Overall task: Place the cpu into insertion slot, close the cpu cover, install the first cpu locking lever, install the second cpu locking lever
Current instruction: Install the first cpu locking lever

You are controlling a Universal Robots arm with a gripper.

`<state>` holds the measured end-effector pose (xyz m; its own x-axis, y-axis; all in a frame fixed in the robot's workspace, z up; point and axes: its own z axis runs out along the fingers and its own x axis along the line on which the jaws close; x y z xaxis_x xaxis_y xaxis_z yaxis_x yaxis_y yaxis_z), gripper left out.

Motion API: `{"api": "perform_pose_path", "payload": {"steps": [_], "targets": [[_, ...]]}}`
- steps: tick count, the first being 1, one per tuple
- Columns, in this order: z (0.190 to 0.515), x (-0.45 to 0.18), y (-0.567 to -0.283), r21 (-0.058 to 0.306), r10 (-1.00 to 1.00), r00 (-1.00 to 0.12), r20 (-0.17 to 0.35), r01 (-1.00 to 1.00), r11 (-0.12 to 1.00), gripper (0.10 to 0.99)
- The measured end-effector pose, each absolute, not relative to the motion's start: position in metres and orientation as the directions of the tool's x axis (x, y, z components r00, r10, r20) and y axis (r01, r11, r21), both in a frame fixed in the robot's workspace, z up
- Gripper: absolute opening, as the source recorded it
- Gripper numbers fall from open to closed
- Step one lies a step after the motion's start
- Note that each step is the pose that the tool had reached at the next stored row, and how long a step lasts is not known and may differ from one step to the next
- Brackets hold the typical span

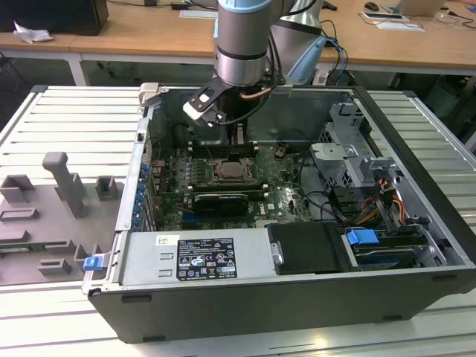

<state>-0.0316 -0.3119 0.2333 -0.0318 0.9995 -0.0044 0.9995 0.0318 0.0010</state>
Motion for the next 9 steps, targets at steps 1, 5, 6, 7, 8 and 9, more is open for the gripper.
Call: {"api": "perform_pose_path", "payload": {"steps": [1, 5, 6, 7, 8, 9], "targets": [[0.233, -0.032, -0.312, 0.001, 0.999, -0.032, -0.004, 0.999, 0.032, 0.106], [0.239, -0.032, -0.312, 0.001, 0.999, -0.032, -0.004, 0.999, 0.032, 0.106], [0.241, -0.032, -0.312, 0.001, 0.999, -0.032, -0.004, 0.999, 0.032, 0.106], [0.245, -0.032, -0.312, 0.001, 0.999, -0.032, -0.004, 0.999, 0.032, 0.106], [0.248, -0.032, -0.312, 0.001, 0.999, -0.032, -0.004, 0.999, 0.032, 0.106], [0.251, -0.032, -0.312, 0.001, 0.999, -0.032, -0.004, 0.999, 0.032, 0.106]]}}
